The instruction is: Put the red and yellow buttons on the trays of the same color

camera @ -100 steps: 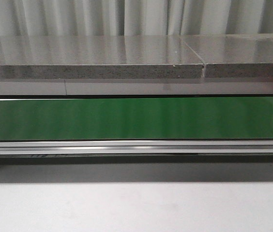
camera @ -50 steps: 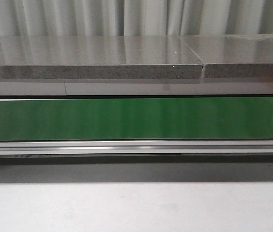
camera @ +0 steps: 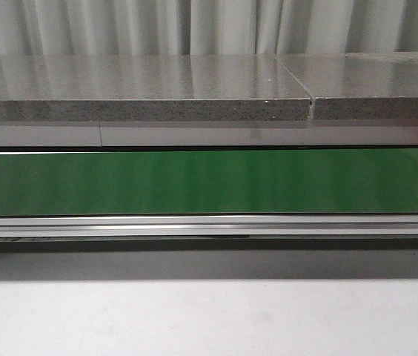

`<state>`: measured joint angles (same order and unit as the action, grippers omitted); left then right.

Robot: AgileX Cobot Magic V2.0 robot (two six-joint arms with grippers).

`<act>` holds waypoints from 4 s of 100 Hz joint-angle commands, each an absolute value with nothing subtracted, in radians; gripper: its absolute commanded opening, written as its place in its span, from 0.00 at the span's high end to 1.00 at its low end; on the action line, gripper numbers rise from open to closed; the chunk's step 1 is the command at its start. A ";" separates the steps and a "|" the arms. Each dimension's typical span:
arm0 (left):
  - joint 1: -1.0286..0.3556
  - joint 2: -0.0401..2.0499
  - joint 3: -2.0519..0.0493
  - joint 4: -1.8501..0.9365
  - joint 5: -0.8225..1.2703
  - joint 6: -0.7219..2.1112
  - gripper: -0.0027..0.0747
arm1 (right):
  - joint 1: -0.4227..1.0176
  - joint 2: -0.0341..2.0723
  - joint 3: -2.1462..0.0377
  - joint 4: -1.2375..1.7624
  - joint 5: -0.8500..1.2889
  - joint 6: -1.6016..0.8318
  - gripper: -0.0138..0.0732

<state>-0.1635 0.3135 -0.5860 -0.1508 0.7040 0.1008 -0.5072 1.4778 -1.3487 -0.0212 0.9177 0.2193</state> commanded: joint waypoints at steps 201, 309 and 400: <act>-0.167 0.831 -0.778 0.041 0.501 -0.249 0.99 | 0.152 0.467 -0.700 -0.020 0.748 0.131 0.92; 0.364 1.587 -1.233 -0.316 0.780 -0.336 0.39 | 0.152 0.467 -0.700 -0.020 0.748 0.131 0.92; 0.380 1.918 -1.454 -0.336 0.849 -0.357 0.42 | 0.152 0.467 -0.700 -0.020 0.748 0.131 0.92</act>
<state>0.3755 1.9642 -1.4247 -0.3119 0.8759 -0.3455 0.1509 0.4647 -0.6768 -0.0176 0.8166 0.1436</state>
